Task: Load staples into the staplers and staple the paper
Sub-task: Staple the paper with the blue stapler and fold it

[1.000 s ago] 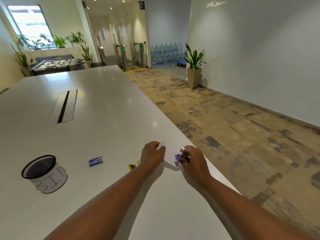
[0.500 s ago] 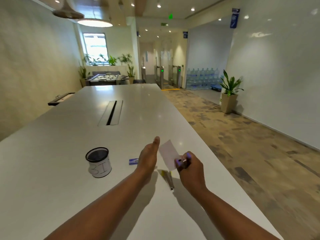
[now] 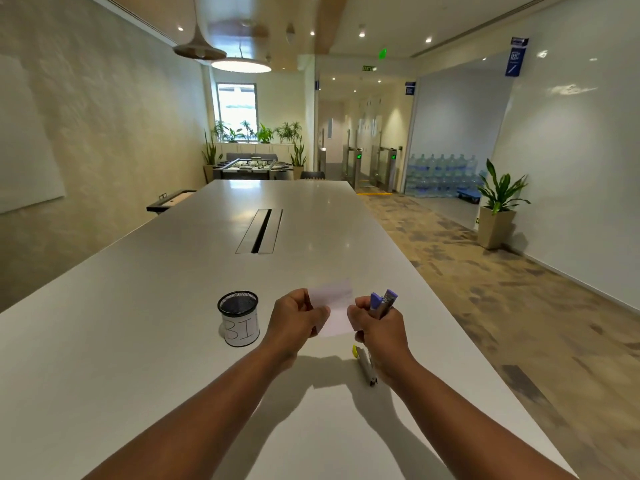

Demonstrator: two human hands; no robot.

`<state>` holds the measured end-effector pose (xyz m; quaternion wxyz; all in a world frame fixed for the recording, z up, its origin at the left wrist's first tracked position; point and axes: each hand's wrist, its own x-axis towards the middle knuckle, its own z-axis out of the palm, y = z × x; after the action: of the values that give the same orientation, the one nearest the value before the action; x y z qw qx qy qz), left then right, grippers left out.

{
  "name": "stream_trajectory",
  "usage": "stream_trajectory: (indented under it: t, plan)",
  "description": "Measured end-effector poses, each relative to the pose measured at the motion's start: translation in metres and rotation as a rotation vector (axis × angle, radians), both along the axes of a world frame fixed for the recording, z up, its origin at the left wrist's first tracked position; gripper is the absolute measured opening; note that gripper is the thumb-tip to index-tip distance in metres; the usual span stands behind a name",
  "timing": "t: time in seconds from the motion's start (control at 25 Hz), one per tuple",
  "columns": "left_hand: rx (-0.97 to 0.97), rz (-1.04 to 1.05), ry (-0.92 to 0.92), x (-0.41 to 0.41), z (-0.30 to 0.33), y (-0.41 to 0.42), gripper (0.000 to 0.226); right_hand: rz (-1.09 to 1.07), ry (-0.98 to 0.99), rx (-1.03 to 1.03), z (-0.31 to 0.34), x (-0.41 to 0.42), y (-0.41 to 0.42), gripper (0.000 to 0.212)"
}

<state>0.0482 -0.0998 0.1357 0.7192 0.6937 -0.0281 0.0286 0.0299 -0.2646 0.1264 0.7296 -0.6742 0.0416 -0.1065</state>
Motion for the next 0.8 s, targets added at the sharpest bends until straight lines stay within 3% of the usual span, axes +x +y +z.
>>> stream_trajectory:
  t: [0.12,0.24,0.36,0.44,0.56,0.8]
  plan:
    - [-0.055,-0.075,-0.066,-0.003,0.009,0.009,0.004,0.068,-0.031,-0.134,0.006,0.0,-0.003,0.011]
    - [0.158,-0.023,-0.165,-0.002,0.012,0.013,0.008,0.094,-0.014,-0.287,0.009,0.002,-0.006,0.007]
    - [0.293,0.061,-0.183,0.001,0.007,0.011,0.01,0.101,-0.037,-0.219,0.01,0.002,-0.006,0.007]
    - [0.279,0.154,-0.199,0.001,0.004,0.009,0.012,0.089,-0.042,-0.091,0.007,0.001,-0.004,0.009]
    - [0.291,0.245,-0.255,-0.001,0.001,0.003,0.015,-0.038,-0.05,-0.152,-0.003,0.001,0.002,0.014]
    - [0.396,0.218,-0.295,-0.003,0.002,-0.003,0.017,-0.179,-0.328,-0.347,-0.006,-0.003,0.009,0.036]
